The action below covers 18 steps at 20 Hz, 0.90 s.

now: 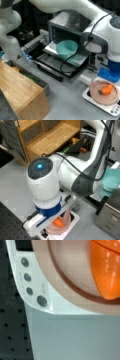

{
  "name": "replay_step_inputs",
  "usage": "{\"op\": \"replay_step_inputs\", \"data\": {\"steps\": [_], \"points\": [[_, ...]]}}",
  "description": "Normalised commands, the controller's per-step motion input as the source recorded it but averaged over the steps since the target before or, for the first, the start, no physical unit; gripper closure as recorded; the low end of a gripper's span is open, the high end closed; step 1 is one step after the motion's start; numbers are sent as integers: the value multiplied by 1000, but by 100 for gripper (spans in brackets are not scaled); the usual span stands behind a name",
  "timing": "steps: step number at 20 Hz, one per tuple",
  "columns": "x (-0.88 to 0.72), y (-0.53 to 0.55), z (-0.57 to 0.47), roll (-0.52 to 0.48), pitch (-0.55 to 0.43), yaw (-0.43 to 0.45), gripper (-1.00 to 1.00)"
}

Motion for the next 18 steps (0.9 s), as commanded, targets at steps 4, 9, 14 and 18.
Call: {"op": "replay_step_inputs", "data": {"steps": [4,9,14,18], "points": [[-69,-228,-280,-85,0,-59,-100],[-207,-167,-278,-91,-48,-26,-100],[-275,-76,-196,-72,-117,6,-100],[-261,-25,-165,-76,-173,17,-100]]}}
